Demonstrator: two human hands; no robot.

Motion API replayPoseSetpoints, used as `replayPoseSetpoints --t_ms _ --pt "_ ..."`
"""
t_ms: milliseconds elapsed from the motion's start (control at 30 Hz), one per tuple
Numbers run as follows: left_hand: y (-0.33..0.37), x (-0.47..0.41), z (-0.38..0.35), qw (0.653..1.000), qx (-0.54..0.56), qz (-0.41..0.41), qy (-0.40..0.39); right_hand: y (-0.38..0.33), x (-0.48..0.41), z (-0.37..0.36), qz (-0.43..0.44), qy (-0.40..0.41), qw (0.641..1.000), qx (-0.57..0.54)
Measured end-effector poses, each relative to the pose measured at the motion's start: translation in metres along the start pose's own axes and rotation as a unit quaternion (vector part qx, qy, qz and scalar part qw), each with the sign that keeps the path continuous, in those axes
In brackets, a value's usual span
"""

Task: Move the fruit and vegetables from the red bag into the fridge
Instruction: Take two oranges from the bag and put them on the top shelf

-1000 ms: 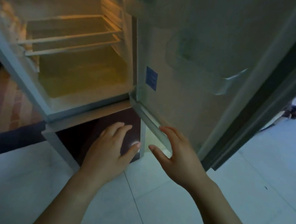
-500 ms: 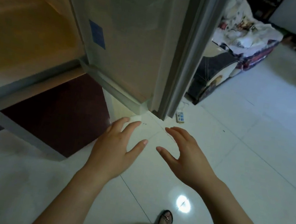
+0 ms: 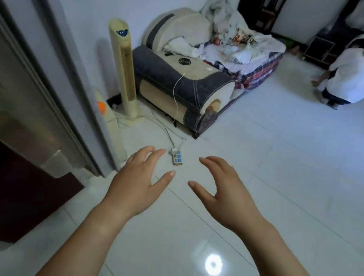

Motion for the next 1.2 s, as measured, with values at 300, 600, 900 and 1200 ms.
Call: replayPoseSetpoints --t_ms 300,600,900,1200 --pt "0.041 -0.087 -0.003 0.998 -0.009 0.059 0.03 0.075 -0.097 0.024 0.058 -0.03 0.997 -0.034" --pt "0.051 -0.255 0.0 0.994 0.018 0.092 0.057 0.145 -0.252 0.039 0.086 -0.067 0.994 -0.009" --pt "0.048 -0.401 0.021 0.991 0.013 0.119 0.063 0.196 -0.405 0.036 0.111 -0.079 0.99 -0.035" --pt "-0.031 -0.472 0.052 0.942 0.007 0.316 0.109 0.186 -0.583 -0.033 0.271 -0.192 0.939 -0.09"
Point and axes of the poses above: each hand's wrist, its own x-axis away from the middle knuckle, its own z-axis out of the back of the hand, y = z × x, the point moved 2 cm from there along -x, towards the middle knuckle, and after that the axes turned 14 degrees about z, right-handed, at the moved point
